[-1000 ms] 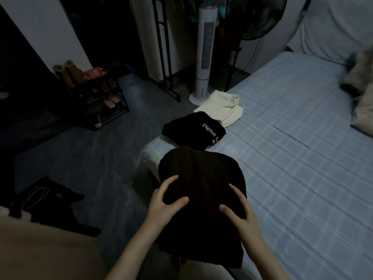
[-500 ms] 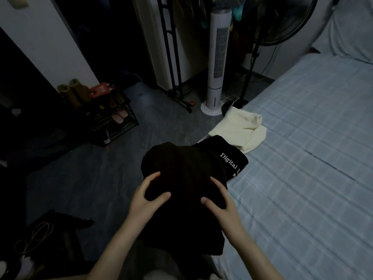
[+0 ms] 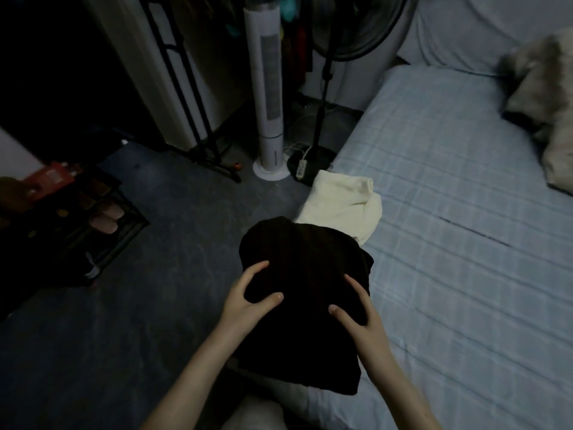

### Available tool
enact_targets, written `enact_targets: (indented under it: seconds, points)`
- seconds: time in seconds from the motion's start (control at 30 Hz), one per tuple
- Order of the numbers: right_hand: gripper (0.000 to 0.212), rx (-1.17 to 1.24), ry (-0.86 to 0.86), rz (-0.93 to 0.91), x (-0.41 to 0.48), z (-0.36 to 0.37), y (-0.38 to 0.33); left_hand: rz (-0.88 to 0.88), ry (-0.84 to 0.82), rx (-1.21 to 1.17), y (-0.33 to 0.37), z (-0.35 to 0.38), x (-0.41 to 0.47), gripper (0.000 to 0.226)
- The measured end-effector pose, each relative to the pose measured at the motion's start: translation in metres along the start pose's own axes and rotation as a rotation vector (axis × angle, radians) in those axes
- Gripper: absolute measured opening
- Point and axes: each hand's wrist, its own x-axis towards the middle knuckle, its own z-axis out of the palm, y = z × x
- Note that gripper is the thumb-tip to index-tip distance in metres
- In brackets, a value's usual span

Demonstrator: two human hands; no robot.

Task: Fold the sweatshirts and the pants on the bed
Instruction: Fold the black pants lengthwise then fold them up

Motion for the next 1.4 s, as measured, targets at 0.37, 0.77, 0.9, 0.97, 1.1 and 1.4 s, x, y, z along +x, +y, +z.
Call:
enact_targets:
  seconds: [0.37, 0.77, 0.9, 0.97, 1.1, 1.4]
  points:
    - [0.06, 0.061, 0.398, 0.083, 0.044, 0.064, -0.012, 0.037, -0.363, 0.119, 0.005, -0.038, 0.137, 0.063]
    - [0.068, -0.033, 0.401, -0.101, 0.271, -0.035, -0.026, 0.119, -0.461, 0.13, 0.053, 0.055, 0.352, 0.069]
    - [0.071, -0.023, 0.357, -0.11, 0.355, -0.052, 0.023, 0.072, -0.49, 0.173, 0.017, 0.092, 0.43, 0.077]
    - [0.072, -0.02, 0.318, -0.077, 0.382, -0.053, 0.061, 0.022, -0.515, 0.198, -0.016, 0.109, 0.457, 0.081]
    - [0.071, -0.026, 0.375, -0.056, 0.405, -0.06, 0.11, 0.014, -0.498, 0.232, -0.055, 0.138, 0.482, 0.081]
    - [0.06, -0.845, 0.583, -0.197, 0.42, -0.051, 0.071, 0.642, -0.006, 0.962, -0.026, 0.175, 0.459, 0.061]
